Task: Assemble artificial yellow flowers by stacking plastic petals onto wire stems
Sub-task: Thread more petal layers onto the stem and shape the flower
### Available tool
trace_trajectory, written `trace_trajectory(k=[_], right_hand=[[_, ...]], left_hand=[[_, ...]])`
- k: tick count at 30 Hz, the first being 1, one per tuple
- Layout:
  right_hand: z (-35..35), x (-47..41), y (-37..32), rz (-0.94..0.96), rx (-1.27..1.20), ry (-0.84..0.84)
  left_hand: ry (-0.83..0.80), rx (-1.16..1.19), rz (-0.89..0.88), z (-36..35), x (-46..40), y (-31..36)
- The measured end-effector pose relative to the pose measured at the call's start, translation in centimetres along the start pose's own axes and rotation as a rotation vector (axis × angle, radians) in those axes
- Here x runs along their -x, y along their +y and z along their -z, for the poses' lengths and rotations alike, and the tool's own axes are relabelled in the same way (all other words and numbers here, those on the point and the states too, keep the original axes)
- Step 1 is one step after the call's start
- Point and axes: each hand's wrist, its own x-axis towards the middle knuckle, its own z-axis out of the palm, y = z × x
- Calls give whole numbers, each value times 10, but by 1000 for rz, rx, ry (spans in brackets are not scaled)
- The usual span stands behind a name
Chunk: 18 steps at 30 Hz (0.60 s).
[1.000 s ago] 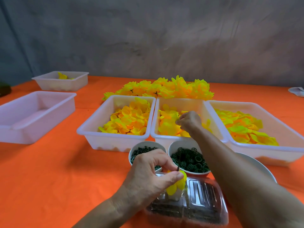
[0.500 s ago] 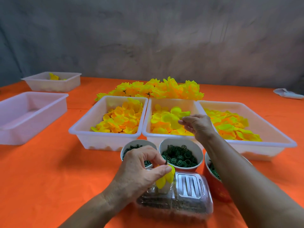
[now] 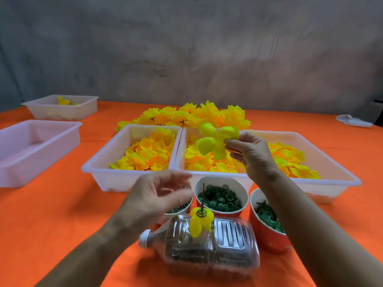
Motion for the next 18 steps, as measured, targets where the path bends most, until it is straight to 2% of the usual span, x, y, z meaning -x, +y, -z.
trace_trajectory(k=[3,6,8,13,18], right_hand=[[-7,12,-18,30,41,-57],[-18,25,-36,62,93,-112],[-26,33,-47,81,126,-146],[-38,51,-61,105,176,-205],[-38,66,-64,37,129,-255]], left_hand=[[218,77,-14,11,-17,16],[299,50,6,14,-36,33],[272,58,78,12,-43,42],[76,204,297,0,-43,54],[70,348,380,-4,-38,57]])
